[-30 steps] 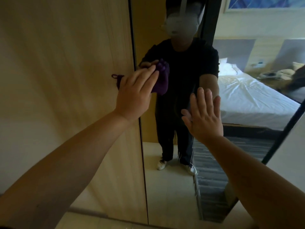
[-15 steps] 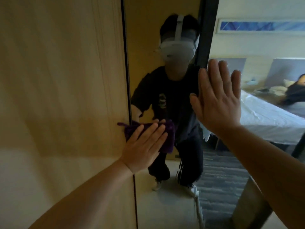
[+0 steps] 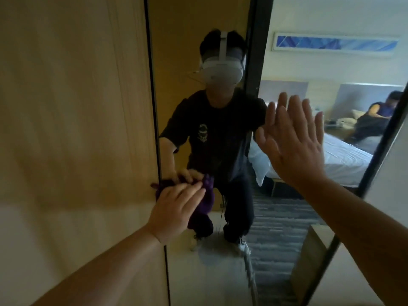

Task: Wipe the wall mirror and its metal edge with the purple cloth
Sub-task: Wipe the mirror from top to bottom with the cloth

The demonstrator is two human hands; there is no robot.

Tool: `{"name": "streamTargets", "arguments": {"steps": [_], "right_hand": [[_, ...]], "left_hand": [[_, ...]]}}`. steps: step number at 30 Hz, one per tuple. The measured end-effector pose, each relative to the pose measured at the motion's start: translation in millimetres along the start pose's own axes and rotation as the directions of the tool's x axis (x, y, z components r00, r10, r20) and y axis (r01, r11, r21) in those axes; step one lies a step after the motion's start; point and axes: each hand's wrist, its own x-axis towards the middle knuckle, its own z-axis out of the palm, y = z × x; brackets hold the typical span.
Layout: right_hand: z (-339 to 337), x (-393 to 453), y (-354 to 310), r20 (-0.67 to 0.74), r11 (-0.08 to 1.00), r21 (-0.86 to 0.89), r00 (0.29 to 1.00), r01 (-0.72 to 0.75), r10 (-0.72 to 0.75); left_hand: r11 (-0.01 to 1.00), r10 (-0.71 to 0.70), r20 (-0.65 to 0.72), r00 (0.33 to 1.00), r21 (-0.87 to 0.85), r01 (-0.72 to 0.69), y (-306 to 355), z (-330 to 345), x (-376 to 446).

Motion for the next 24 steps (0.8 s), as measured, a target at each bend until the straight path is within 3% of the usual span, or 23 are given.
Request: {"name": "streamTargets", "arguments": {"steps": [3, 5, 8, 11, 15, 18, 21, 24], "right_hand": [[-3.7, -38.2, 21.3, 0.101, 0.998, -0.042, 0.994, -0.044, 0.048], [3.9, -54.8, 29.6, 0.119, 0.995, -0.08, 0.99, -0.066, 0.075], [18.3, -62.9, 31.9, 0.093, 0.993, -0.09, 0.993, -0.069, 0.078], [29.7, -63.6, 32.5, 0.021, 0.996, -0.078, 0.998, -0.053, 0.055], [40.5, -65.2, 37.1, -0.078, 0.998, -0.057, 0.997, -0.036, 0.031], [46.3, -64.7, 37.6, -0.147, 0.999, -0.028, 0.989, -0.026, 0.022], [51.1, -64.5, 38.6, -0.159, 0.999, -0.03, 0.987, -0.029, 0.024], [53.4, -63.9, 38.4, -0.171, 0.999, -0.042, 0.985, -0.021, 0.013]], "left_hand": [[0.999, -0.047, -0.22, 0.974, -0.003, 0.047, -15.5, -36.4, 88.8], [0.999, -0.021, -0.296, 0.955, 0.038, 0.034, -27.0, -56.5, 154.3], [0.987, 0.026, -0.248, 0.968, 0.162, 0.015, -35.4, -63.6, 223.6], [0.966, -0.027, -0.19, 0.981, 0.248, 0.074, -30.4, -49.0, 235.9], [0.97, -0.006, -0.171, 0.985, 0.239, 0.048, -6.5, -20.8, 191.2], [0.967, 0.117, -0.023, 0.993, 0.232, -0.108, 30.0, 22.4, 99.6], [0.921, 0.239, 0.204, 0.949, 0.262, -0.288, 64.4, 68.5, -14.0], [0.92, 0.223, 0.2, 0.954, 0.28, -0.274, 74.8, 87.8, -51.1]]}}
